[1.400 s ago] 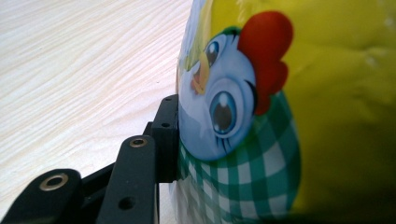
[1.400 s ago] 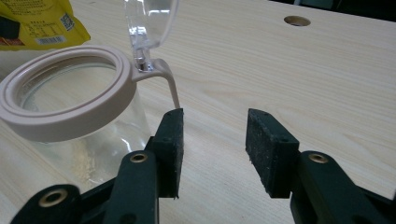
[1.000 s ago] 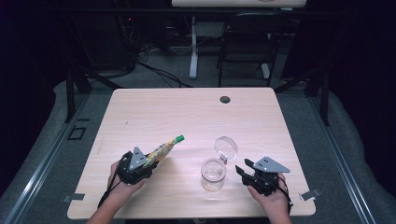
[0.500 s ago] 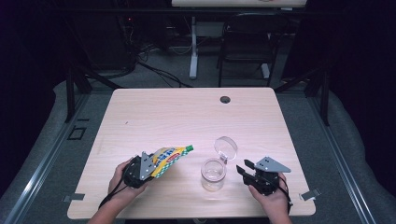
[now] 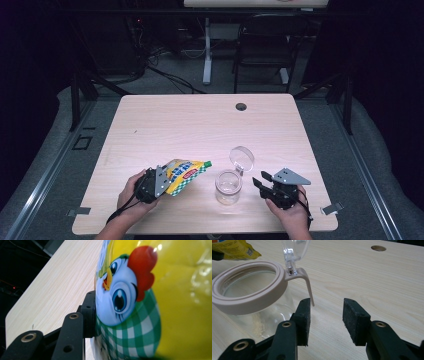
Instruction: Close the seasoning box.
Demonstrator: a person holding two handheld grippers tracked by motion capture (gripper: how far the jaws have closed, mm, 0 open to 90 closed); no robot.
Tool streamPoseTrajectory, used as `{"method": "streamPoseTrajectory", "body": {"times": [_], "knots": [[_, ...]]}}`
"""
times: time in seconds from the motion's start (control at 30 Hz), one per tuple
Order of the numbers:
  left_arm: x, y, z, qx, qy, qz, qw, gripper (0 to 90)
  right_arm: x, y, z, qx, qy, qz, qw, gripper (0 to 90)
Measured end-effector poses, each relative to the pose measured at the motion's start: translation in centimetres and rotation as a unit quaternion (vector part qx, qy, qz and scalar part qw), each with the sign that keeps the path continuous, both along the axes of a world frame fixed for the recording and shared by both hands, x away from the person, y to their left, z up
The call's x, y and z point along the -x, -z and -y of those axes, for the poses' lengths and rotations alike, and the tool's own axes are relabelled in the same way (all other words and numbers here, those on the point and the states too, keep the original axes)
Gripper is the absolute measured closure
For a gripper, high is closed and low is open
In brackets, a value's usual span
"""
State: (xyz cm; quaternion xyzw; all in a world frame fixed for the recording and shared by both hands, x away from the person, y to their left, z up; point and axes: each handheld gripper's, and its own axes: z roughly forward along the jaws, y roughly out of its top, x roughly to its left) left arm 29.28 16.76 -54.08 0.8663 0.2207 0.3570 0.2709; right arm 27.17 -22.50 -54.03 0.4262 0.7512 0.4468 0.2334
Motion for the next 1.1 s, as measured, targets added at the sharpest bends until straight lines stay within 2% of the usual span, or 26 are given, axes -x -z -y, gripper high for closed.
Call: {"method": "streamPoseTrajectory", "body": {"times": [0.47,0.67,1.1], "knots": [[0.6,0.2,0.9,-0.045,0.011,0.031,0.9984,60.3,0.1,0.0,0.1,0.002,-0.001,0.004,1.0000,58.0],[0.8,0.2,1.3,-0.060,0.017,0.035,0.9974,60.3,0.2,-0.1,0.1,0.000,-0.002,0.006,1.0000,58.1],[0.8,0.4,1.9,-0.087,0.020,0.055,0.9945,60.3,0.6,-0.4,0.1,0.007,-0.010,0.006,0.9999,64.7]]}}
